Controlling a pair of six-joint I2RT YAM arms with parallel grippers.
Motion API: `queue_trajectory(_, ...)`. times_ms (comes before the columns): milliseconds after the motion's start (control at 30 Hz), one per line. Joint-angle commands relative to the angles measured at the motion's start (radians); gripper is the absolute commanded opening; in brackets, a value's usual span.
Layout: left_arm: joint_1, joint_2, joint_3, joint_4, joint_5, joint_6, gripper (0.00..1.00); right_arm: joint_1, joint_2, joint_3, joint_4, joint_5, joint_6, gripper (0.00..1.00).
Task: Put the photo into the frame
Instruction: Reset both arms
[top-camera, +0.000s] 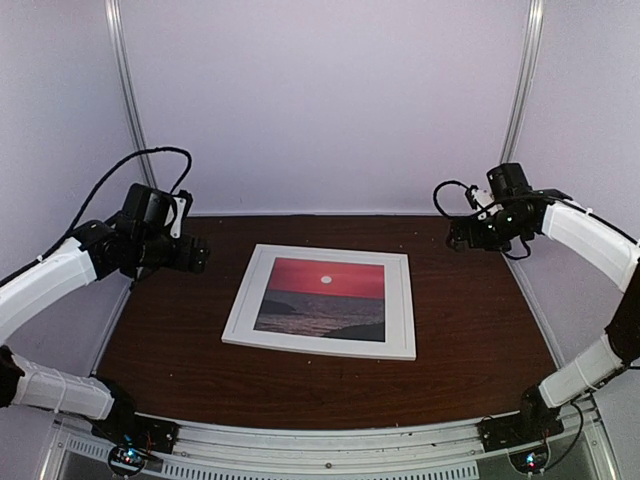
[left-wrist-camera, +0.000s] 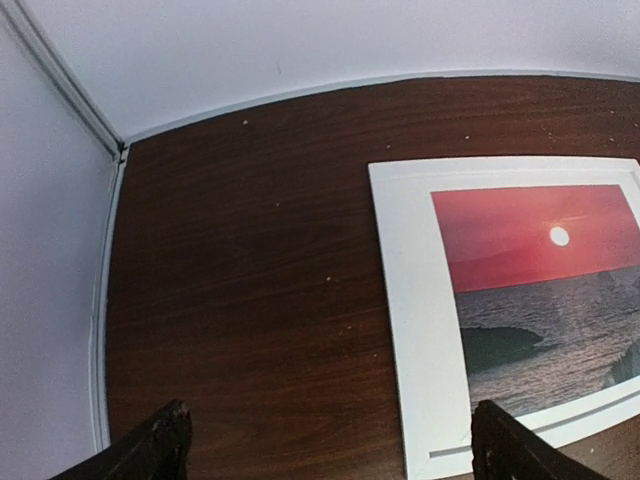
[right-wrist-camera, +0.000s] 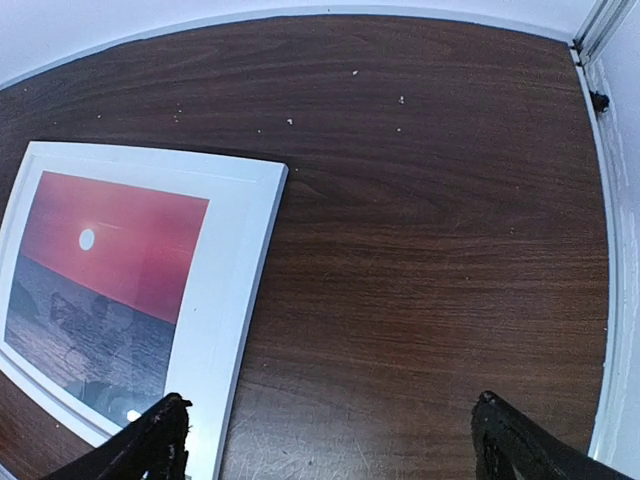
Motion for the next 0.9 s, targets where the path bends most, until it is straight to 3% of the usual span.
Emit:
queue_trajectory(0, 0.085, -0.104, -0.147, 0.141, 0.066, -0.084, 0.98, 0.063, -0.148, -0.094, 0.039, 0.192, -0.022, 0.99)
queue_trajectory(533, 0.102, -0.321, -0.411, 0.333, 0.03, -0.037, 0.98, 0.075, -0.581, -0.378, 0.191, 0.228, -0.035, 1.0)
queue_trajectory(867, 0.102, -0.297, -0.39, 0.32, 0.073, -0.014, 0.98, 0.075, -0.643, -0.42, 0.235, 0.245, -0.039, 1.0)
